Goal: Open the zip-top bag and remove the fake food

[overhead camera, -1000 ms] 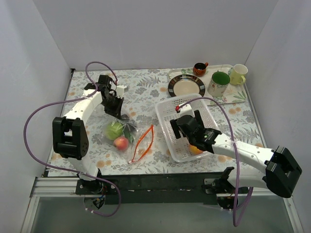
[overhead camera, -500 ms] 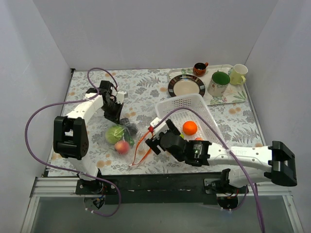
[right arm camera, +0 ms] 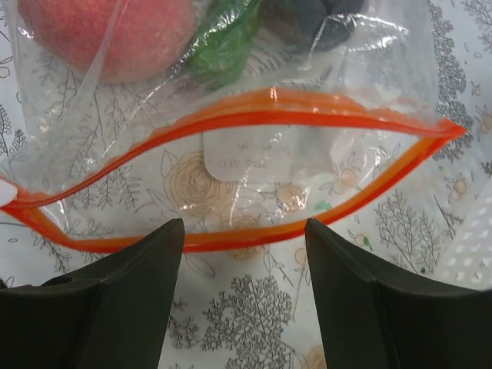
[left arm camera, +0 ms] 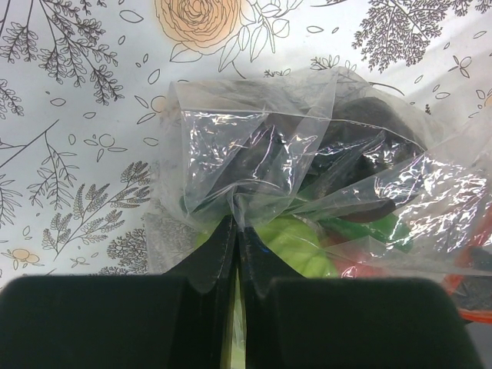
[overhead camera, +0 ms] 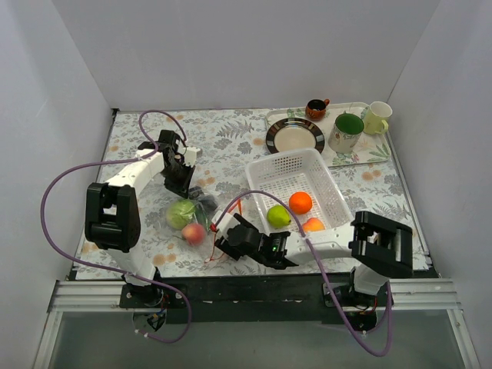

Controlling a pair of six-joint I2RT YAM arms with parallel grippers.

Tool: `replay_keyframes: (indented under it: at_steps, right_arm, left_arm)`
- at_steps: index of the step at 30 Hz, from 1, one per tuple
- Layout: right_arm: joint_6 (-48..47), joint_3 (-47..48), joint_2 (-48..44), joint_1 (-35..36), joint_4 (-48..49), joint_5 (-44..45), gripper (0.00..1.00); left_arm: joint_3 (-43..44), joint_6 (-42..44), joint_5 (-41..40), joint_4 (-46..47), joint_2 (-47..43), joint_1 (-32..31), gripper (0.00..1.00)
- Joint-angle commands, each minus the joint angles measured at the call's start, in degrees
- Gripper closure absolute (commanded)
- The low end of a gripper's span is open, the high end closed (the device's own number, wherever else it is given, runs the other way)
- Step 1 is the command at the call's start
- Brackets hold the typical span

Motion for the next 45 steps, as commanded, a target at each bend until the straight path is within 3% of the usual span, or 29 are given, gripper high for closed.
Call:
replay_keyframes:
  at_steps: [1, 3, 7, 18, 24, 26, 31, 38, 42, 45]
  right_arm:
    - [-1.40, 4.49, 4.02, -2.49, 9.15, -4.79, 0.24]
    - [-1.40, 6.15, 5.52, -3.29, 10.64, -6.91, 0.13]
    - [-2.28, 9.23, 9.47, -4.96, 13.01, -10.16, 0.02]
    - [-0.35, 17.41, 16.60, -8.30, 13.11, -17.98, 0.02]
    - [2.63, 21.09, 19.76, -8.30, 9.96, -16.76, 0.02]
    - [3.86, 22.16, 20.73, -8.39, 8.02, -15.27, 0.08]
    - [8.78, 20.59, 21.27, -8.30, 4.67, -14.30, 0.33]
    - [9.94, 12.94, 15.29, -8.12, 7.03, -10.52, 0.44]
    - [8.88, 9.51, 11.35, -8.12, 10.46, -9.55, 0.64]
    - [8.44, 8.89, 10.19, -8.04, 12.23, -10.34, 0.62]
  left_arm:
    - [-0.60, 0.86, -1.08, 0.70, -0.06, 0.09, 0.99]
    - [-0.86, 0.95, -0.99, 0.79, 0.02, 0.10, 0.99]
    - [-1.21, 0.86, -0.55, 0.88, 0.64, 0.09, 0.99]
    - [-1.56, 0.86, 0.50, 0.70, 0.47, 0.09, 0.99]
    - [-1.92, -0.11, 1.82, 1.05, 0.90, 0.09, 0.99]
    - [-1.92, -0.11, 1.73, 0.97, 0.82, 0.09, 0.99]
    - [-2.00, 0.07, 1.20, 0.70, 0.20, 0.09, 0.99]
    - [-2.36, -0.11, 1.38, 0.61, -0.59, 0.01, 0.99]
    - [-2.36, -0.20, 1.21, 0.18, -1.46, 0.01, 1.00]
    - [-2.71, -0.46, 1.20, -0.18, -2.17, 0.01, 1.00]
